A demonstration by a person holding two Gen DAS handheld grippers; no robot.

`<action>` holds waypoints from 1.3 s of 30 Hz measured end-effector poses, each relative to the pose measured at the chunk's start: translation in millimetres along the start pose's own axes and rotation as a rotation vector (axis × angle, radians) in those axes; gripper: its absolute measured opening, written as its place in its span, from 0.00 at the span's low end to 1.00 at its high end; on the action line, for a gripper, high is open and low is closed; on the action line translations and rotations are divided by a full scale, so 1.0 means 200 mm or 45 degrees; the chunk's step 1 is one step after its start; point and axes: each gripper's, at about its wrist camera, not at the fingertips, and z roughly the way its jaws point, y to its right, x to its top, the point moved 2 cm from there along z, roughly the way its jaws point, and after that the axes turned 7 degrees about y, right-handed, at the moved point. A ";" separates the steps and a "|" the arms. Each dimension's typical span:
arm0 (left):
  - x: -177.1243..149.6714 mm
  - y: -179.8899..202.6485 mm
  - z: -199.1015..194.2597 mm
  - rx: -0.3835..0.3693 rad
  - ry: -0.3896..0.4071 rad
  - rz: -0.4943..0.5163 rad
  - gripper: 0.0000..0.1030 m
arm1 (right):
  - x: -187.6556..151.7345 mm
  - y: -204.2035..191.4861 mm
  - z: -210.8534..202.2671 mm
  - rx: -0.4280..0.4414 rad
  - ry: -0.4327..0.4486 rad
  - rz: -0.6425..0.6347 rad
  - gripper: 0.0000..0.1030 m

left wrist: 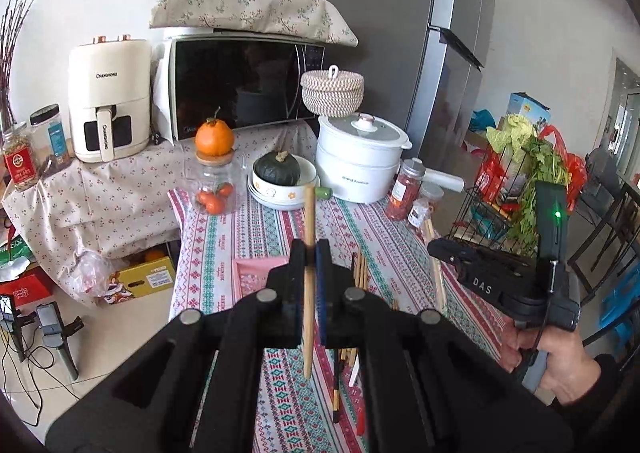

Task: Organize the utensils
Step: 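Lower both held chopsticks into the pink basket and open both tools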

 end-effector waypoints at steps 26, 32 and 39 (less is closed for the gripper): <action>-0.08 -0.18 0.46 0.229 0.110 0.029 0.14 | 0.08 -0.19 -0.06 0.112 0.258 0.022 0.05; -0.05 -0.18 0.36 0.205 0.095 0.025 0.44 | 0.10 -0.20 -0.08 0.130 0.307 0.054 0.05; -0.13 -0.33 0.29 0.238 -0.076 -0.044 0.67 | 0.21 -0.28 -0.02 0.121 0.400 0.117 0.05</action>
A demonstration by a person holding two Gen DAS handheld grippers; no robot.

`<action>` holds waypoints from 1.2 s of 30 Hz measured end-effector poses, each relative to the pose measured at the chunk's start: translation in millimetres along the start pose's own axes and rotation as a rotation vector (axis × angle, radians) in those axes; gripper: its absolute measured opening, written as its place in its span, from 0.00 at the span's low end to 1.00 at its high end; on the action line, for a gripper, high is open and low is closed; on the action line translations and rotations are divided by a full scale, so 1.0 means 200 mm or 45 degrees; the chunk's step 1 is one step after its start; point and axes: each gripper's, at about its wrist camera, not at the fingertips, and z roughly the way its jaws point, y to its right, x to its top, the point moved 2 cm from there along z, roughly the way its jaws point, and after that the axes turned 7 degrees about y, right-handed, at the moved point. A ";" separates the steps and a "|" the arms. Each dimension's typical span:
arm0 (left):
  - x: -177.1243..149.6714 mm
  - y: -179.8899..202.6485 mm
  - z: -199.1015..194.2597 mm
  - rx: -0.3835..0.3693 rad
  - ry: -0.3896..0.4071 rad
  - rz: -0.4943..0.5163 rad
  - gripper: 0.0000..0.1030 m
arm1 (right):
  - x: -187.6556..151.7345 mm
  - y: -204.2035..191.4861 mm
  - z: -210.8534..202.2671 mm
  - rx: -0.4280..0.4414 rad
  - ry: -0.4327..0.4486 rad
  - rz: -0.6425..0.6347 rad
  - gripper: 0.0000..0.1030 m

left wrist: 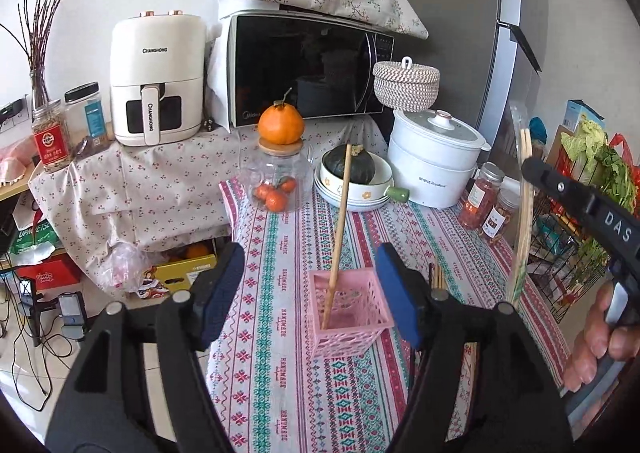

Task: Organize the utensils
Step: 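Lower both held chopsticks into the pink basket and open both tools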

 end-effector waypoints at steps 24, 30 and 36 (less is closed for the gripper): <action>-0.17 -0.28 0.11 0.142 -0.315 -0.076 0.70 | -0.32 -0.24 0.39 -0.137 0.334 0.028 0.06; -0.17 -0.24 0.08 0.142 -0.291 -0.078 0.77 | -0.28 -0.22 0.32 -0.071 0.268 0.039 0.39; -0.16 -0.17 0.04 0.114 -0.268 -0.063 0.81 | -0.17 -0.18 0.18 -0.061 0.197 -0.022 0.52</action>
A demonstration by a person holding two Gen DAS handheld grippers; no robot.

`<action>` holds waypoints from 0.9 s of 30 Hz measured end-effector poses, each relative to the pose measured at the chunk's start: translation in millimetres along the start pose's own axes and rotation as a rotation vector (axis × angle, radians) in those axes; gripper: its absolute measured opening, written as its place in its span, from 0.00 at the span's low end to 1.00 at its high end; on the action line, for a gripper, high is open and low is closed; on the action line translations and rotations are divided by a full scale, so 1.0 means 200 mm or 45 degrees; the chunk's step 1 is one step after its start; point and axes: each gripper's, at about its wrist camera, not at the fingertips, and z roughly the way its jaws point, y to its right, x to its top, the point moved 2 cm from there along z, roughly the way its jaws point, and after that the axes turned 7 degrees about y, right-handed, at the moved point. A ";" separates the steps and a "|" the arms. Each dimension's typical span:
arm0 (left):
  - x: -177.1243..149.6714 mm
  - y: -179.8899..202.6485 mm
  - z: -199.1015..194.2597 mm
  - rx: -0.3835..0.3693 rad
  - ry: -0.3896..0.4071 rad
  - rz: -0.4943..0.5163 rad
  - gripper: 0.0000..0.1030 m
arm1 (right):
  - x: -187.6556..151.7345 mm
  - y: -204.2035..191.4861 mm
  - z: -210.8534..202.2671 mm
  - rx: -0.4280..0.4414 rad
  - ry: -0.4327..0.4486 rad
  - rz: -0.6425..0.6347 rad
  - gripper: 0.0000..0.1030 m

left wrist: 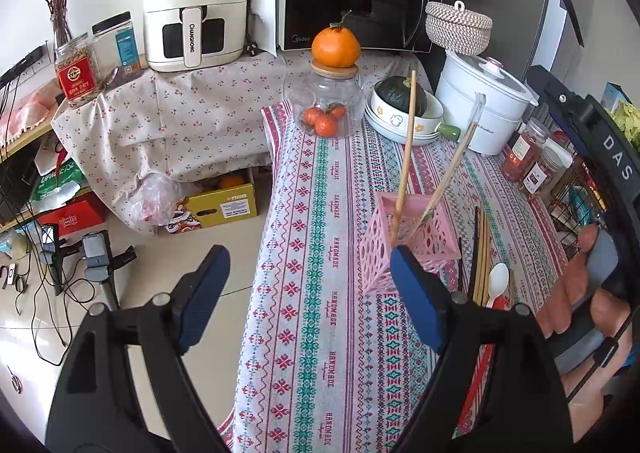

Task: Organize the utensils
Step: 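Lower both held chopsticks into the pink basket and open both tools, then grasp the white spoon with the left tool while the right tool reaches the wooden chopsticks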

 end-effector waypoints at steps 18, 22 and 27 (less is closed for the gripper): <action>-0.12 0.30 -0.05 -0.112 -0.035 0.095 0.93 | 0.15 0.33 -0.38 -0.117 -0.355 -0.141 0.90; -0.16 0.36 -0.01 -0.123 -0.081 0.125 0.93 | 0.10 0.45 -0.39 -0.181 -0.473 -0.113 0.90; -0.22 0.45 0.08 -0.157 -0.198 0.154 0.93 | -0.01 0.63 -0.35 -0.285 -0.660 -0.075 0.90</action>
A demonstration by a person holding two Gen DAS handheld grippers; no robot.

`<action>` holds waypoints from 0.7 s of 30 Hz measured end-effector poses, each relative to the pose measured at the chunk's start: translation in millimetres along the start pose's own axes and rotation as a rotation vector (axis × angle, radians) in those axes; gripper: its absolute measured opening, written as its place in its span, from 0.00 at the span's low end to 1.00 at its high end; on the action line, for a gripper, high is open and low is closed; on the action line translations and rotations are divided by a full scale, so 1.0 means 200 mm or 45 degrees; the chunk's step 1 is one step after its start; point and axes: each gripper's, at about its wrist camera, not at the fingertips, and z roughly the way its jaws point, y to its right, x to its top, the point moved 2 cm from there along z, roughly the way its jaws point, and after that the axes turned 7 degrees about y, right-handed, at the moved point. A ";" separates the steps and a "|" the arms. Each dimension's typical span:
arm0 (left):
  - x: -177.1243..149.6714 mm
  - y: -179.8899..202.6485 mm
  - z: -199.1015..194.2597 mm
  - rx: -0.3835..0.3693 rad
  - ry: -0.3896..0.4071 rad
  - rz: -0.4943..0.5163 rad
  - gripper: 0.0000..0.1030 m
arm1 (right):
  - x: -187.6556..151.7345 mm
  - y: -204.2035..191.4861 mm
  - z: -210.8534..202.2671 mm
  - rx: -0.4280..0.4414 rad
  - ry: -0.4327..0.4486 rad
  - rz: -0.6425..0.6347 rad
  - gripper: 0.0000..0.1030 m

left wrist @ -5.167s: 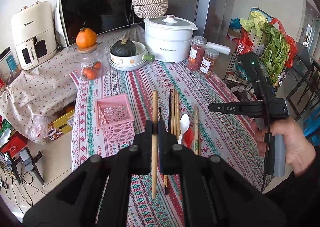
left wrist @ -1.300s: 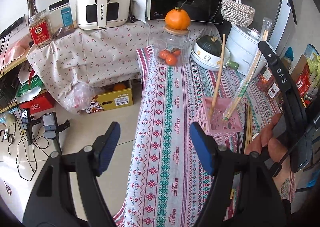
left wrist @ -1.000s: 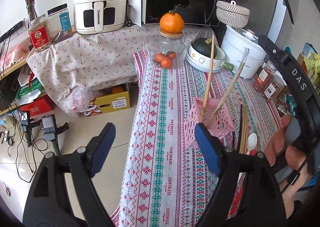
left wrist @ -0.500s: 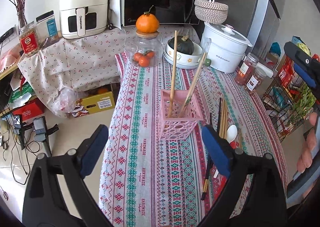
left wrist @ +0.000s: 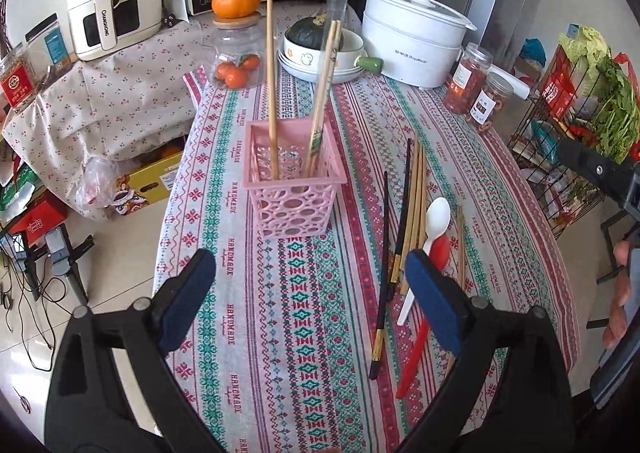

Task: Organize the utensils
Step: 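Grasp the white spoon with the left tool while the right tool reaches the wooden chopsticks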

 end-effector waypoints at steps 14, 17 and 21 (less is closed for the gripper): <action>-0.07 0.26 0.23 -0.181 -0.259 0.050 0.74 | -0.20 0.31 0.25 -0.048 -0.438 0.110 0.90; -0.05 0.33 0.27 -0.238 -0.297 0.055 0.57 | -0.22 0.39 0.29 -0.054 -0.497 0.163 0.90; -0.03 0.44 0.35 -0.256 -0.343 0.094 0.37 | -0.22 0.46 0.30 -0.075 -0.527 0.172 0.90</action>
